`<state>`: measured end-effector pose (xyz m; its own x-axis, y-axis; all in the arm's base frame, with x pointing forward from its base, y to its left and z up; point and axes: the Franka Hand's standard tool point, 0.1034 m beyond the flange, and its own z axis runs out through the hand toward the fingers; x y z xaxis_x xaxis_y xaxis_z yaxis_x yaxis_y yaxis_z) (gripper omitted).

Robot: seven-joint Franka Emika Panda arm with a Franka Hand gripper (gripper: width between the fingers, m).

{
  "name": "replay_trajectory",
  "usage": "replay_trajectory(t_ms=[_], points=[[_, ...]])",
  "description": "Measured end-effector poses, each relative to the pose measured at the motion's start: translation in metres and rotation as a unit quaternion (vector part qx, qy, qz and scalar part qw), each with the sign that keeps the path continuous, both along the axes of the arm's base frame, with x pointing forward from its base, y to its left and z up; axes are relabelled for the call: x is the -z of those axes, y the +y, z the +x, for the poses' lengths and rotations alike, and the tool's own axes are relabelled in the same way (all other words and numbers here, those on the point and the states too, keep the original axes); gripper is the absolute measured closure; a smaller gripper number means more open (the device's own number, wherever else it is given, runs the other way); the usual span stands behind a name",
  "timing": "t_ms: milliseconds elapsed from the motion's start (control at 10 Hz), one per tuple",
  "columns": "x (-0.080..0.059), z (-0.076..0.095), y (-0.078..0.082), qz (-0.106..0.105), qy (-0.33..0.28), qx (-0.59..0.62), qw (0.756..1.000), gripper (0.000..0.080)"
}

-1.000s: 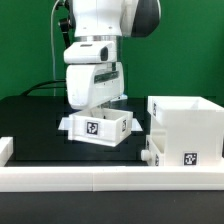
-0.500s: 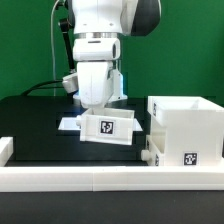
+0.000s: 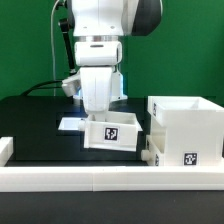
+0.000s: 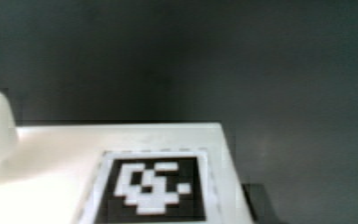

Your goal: Assemble drawer

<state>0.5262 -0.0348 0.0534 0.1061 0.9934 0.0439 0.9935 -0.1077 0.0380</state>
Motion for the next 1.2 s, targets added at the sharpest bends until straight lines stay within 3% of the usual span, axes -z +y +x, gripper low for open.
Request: replay_trajectory(t_ms=[400, 1200], points=[[-0.008, 0.019, 0.025, 0.006, -0.014, 0.005, 1.0, 0.0757], [-0.004, 0.012, 0.027, 0.001, 0.008, -0.024, 1.0, 0.0757]])
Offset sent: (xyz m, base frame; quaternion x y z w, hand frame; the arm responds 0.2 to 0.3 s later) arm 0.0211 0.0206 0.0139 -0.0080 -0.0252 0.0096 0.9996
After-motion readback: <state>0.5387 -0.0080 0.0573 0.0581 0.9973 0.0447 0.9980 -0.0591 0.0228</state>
